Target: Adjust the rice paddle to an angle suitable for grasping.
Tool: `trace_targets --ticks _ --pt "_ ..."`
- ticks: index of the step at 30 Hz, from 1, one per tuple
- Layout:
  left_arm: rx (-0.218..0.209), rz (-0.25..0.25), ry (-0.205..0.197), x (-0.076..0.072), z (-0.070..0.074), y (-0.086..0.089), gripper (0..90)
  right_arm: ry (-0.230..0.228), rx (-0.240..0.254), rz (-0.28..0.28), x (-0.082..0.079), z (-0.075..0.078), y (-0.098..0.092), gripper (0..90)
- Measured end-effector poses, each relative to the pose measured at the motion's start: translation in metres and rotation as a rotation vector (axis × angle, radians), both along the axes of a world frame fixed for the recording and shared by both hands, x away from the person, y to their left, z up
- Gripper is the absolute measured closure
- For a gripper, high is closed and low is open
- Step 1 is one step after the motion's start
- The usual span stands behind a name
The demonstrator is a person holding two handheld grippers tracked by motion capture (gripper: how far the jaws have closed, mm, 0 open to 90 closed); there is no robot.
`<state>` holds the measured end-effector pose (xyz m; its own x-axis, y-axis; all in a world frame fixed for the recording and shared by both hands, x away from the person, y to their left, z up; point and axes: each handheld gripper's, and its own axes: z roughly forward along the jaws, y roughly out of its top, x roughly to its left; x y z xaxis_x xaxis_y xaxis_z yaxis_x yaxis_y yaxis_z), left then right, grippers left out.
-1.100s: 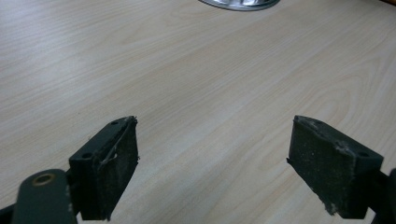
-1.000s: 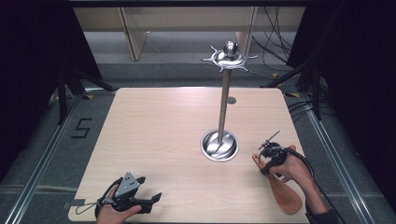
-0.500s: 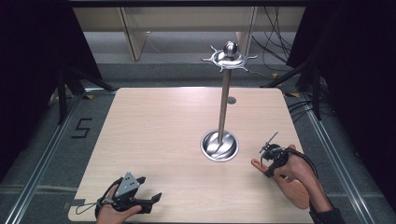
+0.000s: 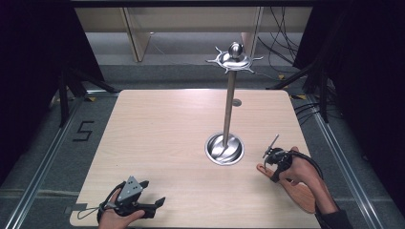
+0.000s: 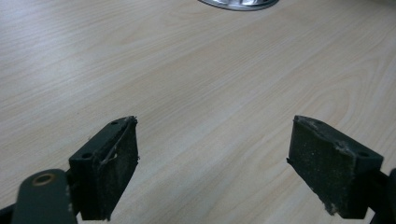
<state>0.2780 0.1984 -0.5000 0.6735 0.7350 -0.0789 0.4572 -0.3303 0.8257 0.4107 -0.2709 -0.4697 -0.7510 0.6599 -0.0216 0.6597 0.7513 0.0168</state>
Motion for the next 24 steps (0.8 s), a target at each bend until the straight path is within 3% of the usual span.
trace_targets --ticks 1,5,6,8,10,11,12,15,17,19,21,24 --pt "0.000 -0.001 -0.001 0.000 0.000 0.000 15.2 -0.010 0.023 -0.008 -0.001 -0.001 -0.001 66.8" --pt "0.000 0.000 -0.001 0.000 0.000 0.000 15.2 -0.008 0.029 0.027 -0.001 -0.001 -0.002 66.9" --pt "-0.007 0.002 0.001 0.000 0.000 -0.001 15.2 -0.018 0.028 0.007 -0.003 -0.002 -0.001 66.9" --pt "-0.012 0.005 0.002 0.000 -0.001 -0.001 15.2 -0.018 0.035 0.019 -0.003 -0.001 -0.003 66.9" --pt "-0.011 0.005 0.001 0.000 0.000 -0.001 15.2 -0.038 0.066 0.023 -0.005 -0.001 -0.006 66.9" --pt "0.026 -0.009 -0.010 0.002 0.001 0.002 15.2 -0.046 0.069 0.009 -0.006 0.001 -0.007 66.9" --pt "-0.007 0.005 -0.001 0.000 0.000 0.000 15.2 -0.059 0.082 0.019 -0.007 0.002 -0.009 66.9" --pt "-0.009 0.005 0.002 0.000 0.000 -0.001 15.2 -0.078 0.095 0.001 -0.010 0.006 -0.011 67.0" --pt "-0.010 0.006 0.001 0.000 0.000 -0.001 15.2 -0.119 0.142 0.010 -0.014 0.014 -0.016 67.0" --pt "-0.009 0.006 0.001 0.000 0.000 -0.001 15.2 -0.131 0.147 0.007 -0.016 0.017 -0.018 67.0" --pt "-0.008 0.003 -0.003 0.001 -0.001 0.000 15.2 -0.178 0.170 0.010 -0.022 0.024 -0.022 67.0" --pt "-0.018 0.016 0.016 -0.001 -0.001 -0.002 15.2 -0.198 0.198 0.000 -0.026 0.029 -0.027 67.1"
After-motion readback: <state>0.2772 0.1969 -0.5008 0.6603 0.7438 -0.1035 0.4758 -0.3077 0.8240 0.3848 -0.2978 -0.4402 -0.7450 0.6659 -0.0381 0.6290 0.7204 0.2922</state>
